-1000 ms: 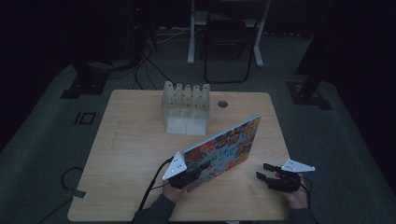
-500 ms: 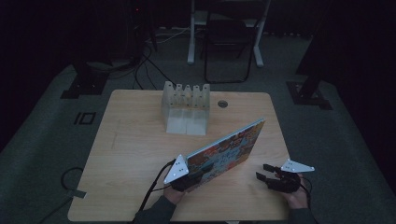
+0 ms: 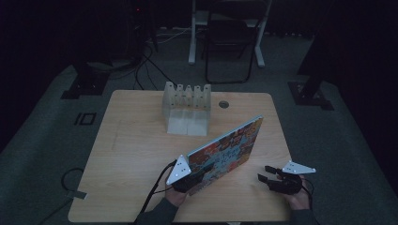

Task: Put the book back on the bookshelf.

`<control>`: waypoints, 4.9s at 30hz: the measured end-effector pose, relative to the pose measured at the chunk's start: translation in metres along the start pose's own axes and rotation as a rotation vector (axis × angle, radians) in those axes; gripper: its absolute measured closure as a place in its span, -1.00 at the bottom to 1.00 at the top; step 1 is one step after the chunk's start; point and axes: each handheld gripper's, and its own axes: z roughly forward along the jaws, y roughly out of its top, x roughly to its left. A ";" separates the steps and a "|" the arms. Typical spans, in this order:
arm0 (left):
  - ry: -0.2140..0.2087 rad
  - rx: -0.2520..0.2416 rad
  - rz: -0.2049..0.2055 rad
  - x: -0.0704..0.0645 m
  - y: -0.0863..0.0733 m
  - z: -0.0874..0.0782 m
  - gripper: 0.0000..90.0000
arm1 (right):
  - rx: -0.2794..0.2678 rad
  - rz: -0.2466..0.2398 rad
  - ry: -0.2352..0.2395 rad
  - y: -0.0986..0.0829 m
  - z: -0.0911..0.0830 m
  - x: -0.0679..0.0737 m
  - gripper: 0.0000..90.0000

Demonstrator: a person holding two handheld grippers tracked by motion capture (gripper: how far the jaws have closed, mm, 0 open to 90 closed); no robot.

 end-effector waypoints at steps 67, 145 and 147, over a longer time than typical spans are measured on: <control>0.097 -0.060 -0.017 0.026 0.031 -0.049 0.80 | 0.187 -0.086 -0.141 -0.002 0.017 0.010 -0.59; 0.253 -0.055 -0.010 0.042 0.038 -0.071 0.80 | 0.201 -0.100 -0.121 -0.002 0.018 0.010 -0.71; 0.257 -0.055 -0.013 0.042 0.037 -0.071 0.80 | 0.201 -0.100 -0.120 -0.002 0.018 0.010 -0.71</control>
